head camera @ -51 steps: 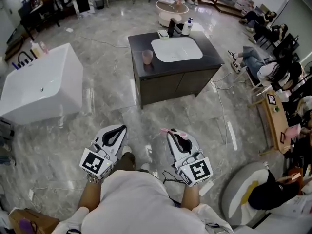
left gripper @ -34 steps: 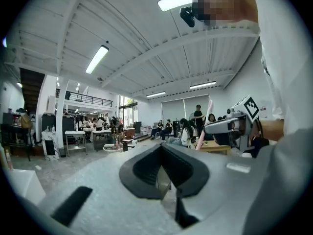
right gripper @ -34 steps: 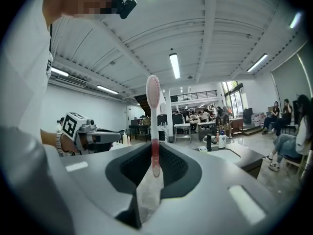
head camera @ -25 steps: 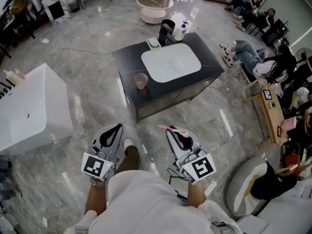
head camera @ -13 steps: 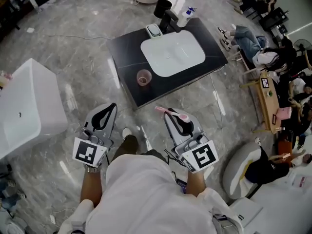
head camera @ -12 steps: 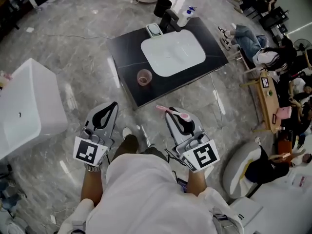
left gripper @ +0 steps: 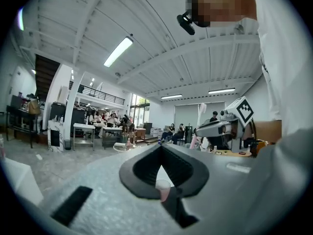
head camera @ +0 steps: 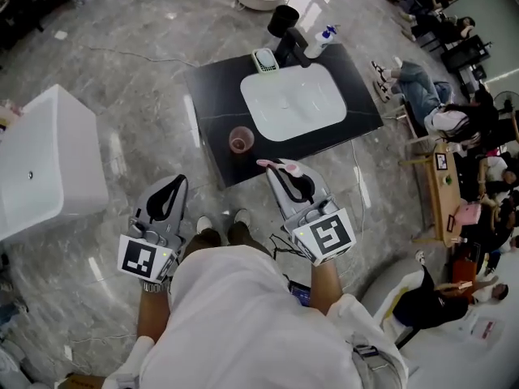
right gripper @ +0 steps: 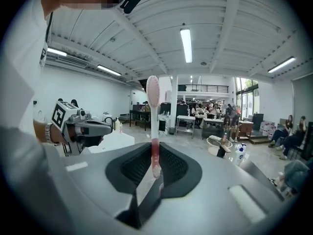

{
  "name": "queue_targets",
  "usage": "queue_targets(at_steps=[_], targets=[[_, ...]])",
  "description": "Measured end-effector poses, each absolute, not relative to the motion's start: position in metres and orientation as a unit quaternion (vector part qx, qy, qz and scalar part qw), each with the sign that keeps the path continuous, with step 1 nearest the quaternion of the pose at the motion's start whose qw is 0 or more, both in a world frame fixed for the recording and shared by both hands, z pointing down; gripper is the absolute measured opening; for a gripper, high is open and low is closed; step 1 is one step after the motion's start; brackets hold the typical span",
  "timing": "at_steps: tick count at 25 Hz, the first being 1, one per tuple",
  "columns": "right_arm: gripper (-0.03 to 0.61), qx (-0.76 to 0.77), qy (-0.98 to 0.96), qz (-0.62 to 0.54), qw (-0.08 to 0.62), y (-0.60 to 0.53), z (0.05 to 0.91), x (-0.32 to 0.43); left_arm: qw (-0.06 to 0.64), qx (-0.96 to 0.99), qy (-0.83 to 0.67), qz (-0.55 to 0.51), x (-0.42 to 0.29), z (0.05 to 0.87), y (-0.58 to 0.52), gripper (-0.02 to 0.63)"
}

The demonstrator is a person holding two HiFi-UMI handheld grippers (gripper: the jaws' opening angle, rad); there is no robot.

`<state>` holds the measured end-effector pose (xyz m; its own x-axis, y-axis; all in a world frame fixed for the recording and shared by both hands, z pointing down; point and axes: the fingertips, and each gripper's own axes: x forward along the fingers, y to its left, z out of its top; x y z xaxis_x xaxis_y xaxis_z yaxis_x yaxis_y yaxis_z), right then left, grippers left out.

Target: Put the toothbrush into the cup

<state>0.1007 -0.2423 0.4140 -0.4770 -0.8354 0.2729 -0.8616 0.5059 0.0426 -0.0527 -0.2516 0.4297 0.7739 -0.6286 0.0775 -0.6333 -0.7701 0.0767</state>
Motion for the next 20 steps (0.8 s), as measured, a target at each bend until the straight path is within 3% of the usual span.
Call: queue_targets(at_steps=[7, 20], targets=[[0.060, 0.461, -0.871, 0.044, 0.167, -0.278, 0.436, 0.124, 0.038, 0.934, -0.355, 0.031, -0.032, 0.423, -0.260, 0.002], [0.060, 0.377, -0.875, 0.043, 0.302, -0.343, 0.521, 0.114, 0.041, 0.924, -0.378, 0.037, -0.024, 0.428, -0.277, 0.002]])
